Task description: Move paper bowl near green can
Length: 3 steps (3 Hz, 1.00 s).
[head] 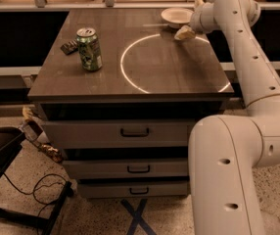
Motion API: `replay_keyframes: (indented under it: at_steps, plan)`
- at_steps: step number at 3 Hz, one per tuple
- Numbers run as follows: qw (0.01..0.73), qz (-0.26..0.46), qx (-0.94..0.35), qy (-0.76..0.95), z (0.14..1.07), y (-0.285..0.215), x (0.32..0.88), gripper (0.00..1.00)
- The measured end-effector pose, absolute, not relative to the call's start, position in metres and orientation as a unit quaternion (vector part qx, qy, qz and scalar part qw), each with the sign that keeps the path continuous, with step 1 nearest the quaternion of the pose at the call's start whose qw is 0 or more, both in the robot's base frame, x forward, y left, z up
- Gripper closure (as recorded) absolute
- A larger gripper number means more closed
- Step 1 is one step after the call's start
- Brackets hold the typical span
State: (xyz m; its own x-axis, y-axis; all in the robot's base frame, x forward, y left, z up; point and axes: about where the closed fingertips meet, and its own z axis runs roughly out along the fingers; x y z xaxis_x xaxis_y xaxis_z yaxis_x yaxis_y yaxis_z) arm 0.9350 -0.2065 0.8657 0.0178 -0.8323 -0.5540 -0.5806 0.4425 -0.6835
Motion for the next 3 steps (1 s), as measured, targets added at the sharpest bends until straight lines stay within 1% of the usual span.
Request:
replay_keyframes:
  at_steps: [3]
  plan:
    - [0.496, -0.127, -0.512, 0.689, 0.8673, -0.2063, 0.9347, 0.00]
